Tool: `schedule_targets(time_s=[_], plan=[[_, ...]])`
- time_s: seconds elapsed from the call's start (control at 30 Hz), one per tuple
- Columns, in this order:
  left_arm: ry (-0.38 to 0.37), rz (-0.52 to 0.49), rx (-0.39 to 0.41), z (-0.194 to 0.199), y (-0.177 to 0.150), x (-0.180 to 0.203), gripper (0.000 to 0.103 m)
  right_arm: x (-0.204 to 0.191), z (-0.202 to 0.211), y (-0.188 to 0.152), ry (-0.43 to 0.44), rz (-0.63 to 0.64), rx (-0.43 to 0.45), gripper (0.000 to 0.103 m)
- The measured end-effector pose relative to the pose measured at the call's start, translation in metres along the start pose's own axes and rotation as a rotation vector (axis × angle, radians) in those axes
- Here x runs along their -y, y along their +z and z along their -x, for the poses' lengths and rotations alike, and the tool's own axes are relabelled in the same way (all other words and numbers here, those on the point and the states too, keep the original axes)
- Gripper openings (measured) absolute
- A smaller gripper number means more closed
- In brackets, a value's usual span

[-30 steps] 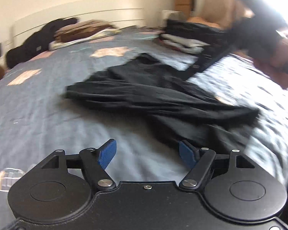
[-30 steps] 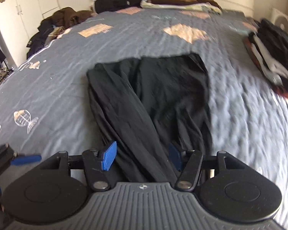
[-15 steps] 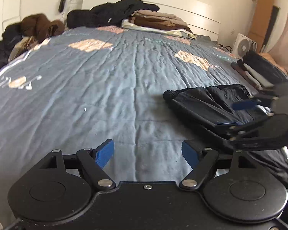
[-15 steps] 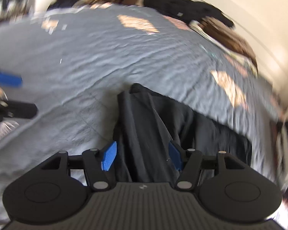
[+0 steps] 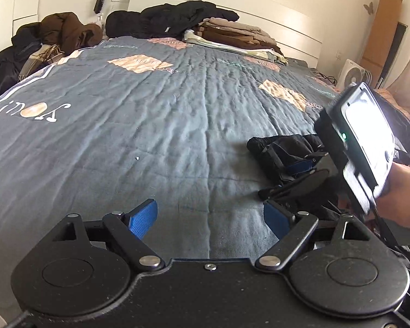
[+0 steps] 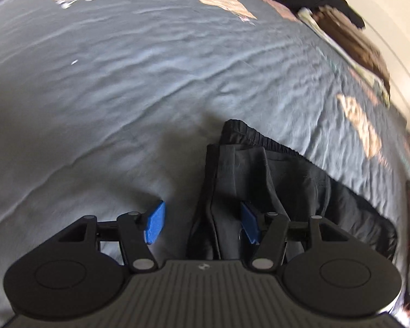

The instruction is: Fold clothes

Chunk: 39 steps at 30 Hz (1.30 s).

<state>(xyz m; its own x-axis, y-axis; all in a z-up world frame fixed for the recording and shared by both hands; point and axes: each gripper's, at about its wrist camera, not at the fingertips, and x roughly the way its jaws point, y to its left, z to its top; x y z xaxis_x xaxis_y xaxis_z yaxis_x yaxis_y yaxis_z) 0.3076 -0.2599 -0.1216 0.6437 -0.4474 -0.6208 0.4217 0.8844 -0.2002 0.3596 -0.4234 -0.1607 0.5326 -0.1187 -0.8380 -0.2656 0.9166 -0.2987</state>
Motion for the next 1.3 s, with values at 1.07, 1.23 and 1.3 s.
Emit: schedule_targets(time_s=[1.07, 1.23, 1.3], plan=[[0.011, 0.001, -0.005, -0.003, -0.001, 0.001, 0.084, 0.180, 0.095, -0.024, 0.242, -0.529, 0.202, 0.002], [0.017, -0.020, -0.014, -0.004, -0.002, 0.005, 0.084, 0.115, 0.066, 0.008, 0.211, -0.395, 0.129, 0.010], [0.012, -0.015, -0.008, -0.002, -0.002, 0.004, 0.084, 0.089, 0.050, 0.019, 0.166, -0.330, 0.086, 0.017]])
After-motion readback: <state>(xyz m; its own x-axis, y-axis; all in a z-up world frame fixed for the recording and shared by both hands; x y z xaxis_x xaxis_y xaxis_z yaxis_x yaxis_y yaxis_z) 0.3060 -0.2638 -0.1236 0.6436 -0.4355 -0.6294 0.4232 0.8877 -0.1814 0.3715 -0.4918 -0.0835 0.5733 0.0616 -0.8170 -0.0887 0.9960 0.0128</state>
